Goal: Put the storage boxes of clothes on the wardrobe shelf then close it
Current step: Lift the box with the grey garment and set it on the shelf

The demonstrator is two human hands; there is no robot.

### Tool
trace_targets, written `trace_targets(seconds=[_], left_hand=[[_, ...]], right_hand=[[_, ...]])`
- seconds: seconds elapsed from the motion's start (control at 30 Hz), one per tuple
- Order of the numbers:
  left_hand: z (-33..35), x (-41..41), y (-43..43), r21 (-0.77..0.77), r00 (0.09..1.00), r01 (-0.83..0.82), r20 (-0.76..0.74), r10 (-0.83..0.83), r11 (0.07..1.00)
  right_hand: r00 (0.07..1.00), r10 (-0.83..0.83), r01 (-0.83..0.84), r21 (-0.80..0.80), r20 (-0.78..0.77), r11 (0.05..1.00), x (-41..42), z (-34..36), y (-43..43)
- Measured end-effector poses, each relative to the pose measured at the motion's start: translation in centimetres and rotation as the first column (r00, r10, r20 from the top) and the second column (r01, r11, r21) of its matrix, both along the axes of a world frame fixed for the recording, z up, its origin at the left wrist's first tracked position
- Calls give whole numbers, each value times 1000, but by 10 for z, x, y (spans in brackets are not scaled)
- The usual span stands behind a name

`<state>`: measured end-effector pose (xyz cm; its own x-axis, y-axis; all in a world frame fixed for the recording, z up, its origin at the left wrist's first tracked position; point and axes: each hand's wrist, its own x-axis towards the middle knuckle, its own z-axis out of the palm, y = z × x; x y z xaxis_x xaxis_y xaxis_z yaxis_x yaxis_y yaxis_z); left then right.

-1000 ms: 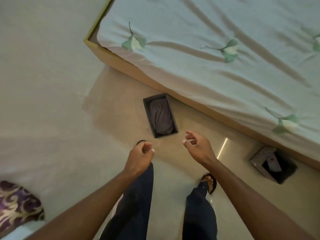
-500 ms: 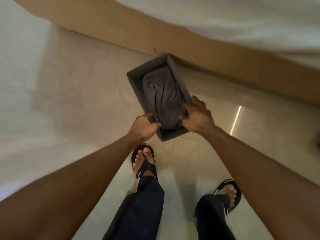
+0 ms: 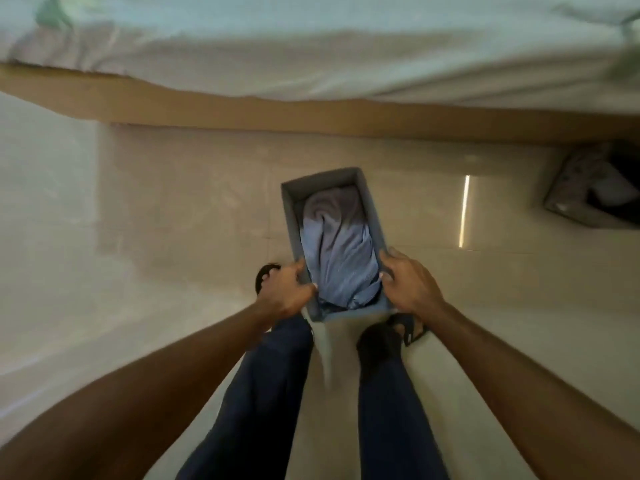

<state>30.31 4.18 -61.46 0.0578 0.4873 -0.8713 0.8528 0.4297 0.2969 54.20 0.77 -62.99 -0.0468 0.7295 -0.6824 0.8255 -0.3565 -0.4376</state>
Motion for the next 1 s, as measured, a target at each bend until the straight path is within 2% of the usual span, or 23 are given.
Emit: trace_targets(seconds=[0.07,0.2,0.33,0.53,0.7,0.77,0.8,0.87,1.0], left_hand=[[45,35,-22,-41,993,120,-2,-121,992],[158,121,-54,-74,969,245,62,-241,967],[258,202,-73,-22,889,448,118,-443,894],[373,311,-89,151,751,601,230,-619,785],[436,392,-93,268,597,691,312,-739,672],[446,418,-88,295,528,726,339,-779,621],[456,445,-86,315,457,766,346,-820,560],[460,475,-81,350,399,783,351,-847,514],[465,557,-82,436,213,840,284,-935,324]], right_hand=[[998,-62,62,-28,-3,998,30,55,-40],[963,-269,271,-91,29,958,91,161,-115],[864,-500,502,-28,62,864,151,255,-179],[607,-794,791,67,37,608,208,360,-255],[383,-924,910,173,-5,376,241,422,-283],[329,-944,925,207,-14,319,254,434,-287],[251,-968,944,225,-23,239,269,442,-290],[196,-980,952,245,-26,184,286,450,-290],[20,-999,950,313,-31,10,329,466,-294]])
